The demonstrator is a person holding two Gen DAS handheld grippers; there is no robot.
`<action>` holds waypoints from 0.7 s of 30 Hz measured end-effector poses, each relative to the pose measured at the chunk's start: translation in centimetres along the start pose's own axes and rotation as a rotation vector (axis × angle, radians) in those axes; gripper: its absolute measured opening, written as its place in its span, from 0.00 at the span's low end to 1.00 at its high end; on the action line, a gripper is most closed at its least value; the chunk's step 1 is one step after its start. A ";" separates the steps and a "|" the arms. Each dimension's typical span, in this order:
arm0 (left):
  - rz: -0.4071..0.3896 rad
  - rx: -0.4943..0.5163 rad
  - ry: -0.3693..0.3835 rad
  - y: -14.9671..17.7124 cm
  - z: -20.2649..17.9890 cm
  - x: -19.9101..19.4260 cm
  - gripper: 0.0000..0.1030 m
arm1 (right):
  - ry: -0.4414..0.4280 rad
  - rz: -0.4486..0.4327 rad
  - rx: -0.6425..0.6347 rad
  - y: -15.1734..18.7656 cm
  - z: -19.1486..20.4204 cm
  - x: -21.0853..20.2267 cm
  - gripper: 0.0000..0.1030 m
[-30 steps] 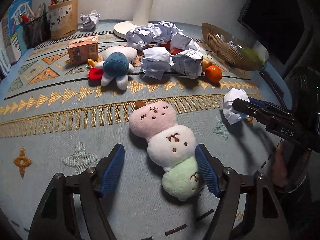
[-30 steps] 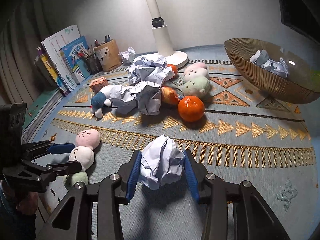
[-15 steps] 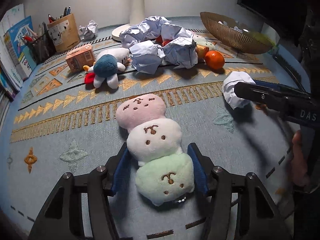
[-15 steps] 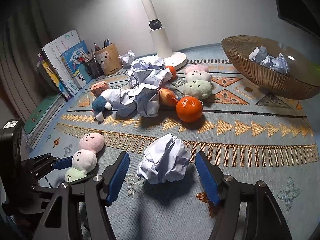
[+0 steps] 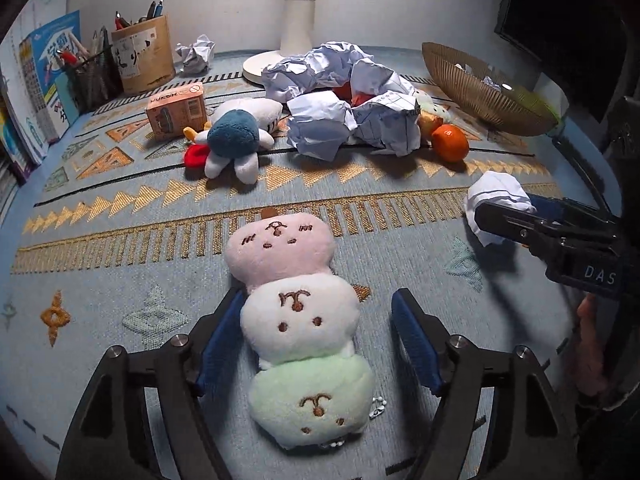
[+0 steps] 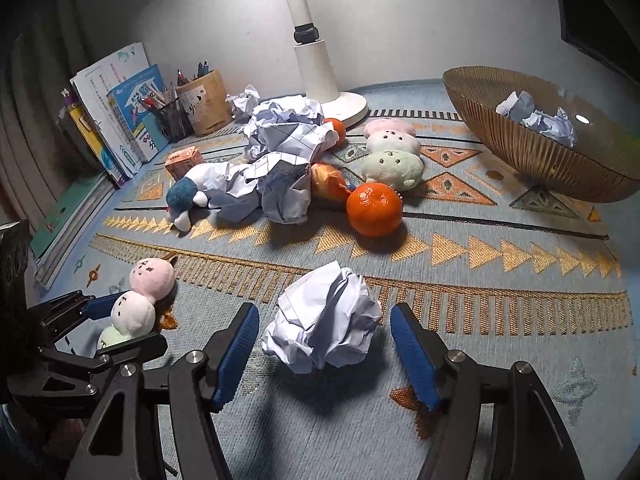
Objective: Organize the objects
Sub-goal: 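Lift the stacked plush with the left tool while the right tool grasps a paper ball, then place the plush and paper ball into the amber bowl, opening both tools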
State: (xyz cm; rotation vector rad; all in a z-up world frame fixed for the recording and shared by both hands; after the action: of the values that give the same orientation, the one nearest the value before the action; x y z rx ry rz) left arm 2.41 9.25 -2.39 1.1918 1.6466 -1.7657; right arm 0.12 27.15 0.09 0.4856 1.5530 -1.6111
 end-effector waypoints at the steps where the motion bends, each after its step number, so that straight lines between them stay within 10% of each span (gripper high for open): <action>1: -0.004 0.014 -0.031 -0.1 -0.2 0.1 0.59 | 0.009 -0.003 -0.005 0.0 0.0 0.0 0.65; 5: -0.024 0.006 -0.054 -0.3 0.1 -0.3 0.45 | 0.039 -0.038 -0.040 -0.1 0.6 -0.5 0.49; 21: -0.215 0.134 0.159 -12.1 -11.3 -3.4 0.45 | 0.033 -0.222 0.093 -2.7 -4.1 -6.8 0.48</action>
State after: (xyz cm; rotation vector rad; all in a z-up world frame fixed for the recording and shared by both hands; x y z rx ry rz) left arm -2.23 21.57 8.24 1.2848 1.8315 -1.9839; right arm 0.95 32.71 6.30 0.4024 1.6074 -1.8594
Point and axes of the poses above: each gripper's, at about its wrist camera, not at the fingertips, and x roughly the way its jaws point, z to its left, y to its underside, the point moved 5 cm from there along x, roughly the way its jaws point, and after that the axes turned 1 degree about y, right-handed, at the moved point
